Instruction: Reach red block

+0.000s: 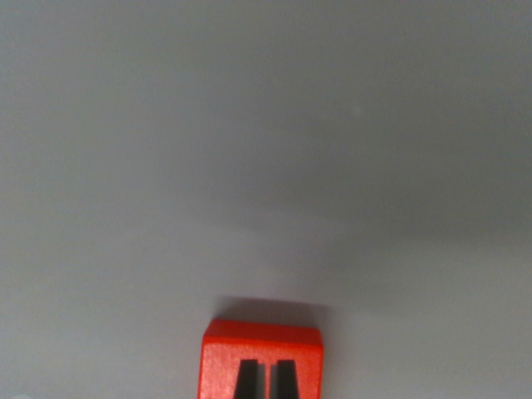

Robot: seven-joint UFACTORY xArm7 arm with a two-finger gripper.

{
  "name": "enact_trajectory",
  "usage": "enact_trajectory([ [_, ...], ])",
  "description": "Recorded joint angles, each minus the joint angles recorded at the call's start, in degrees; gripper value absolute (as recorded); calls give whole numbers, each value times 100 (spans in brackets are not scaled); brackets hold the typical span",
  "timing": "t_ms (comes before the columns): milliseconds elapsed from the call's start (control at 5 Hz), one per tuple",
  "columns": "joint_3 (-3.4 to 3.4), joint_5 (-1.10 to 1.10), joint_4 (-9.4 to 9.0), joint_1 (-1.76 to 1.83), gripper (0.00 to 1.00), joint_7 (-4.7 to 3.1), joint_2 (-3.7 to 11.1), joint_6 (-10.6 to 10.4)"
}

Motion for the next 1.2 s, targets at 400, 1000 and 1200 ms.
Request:
enact_trajectory([
  [400,11,14,-165,8,0,1,22,-182],
  [1000,28,36,-426,21,0,3,56,-471],
  [1200,28,36,-426,21,0,3,56,-471],
])
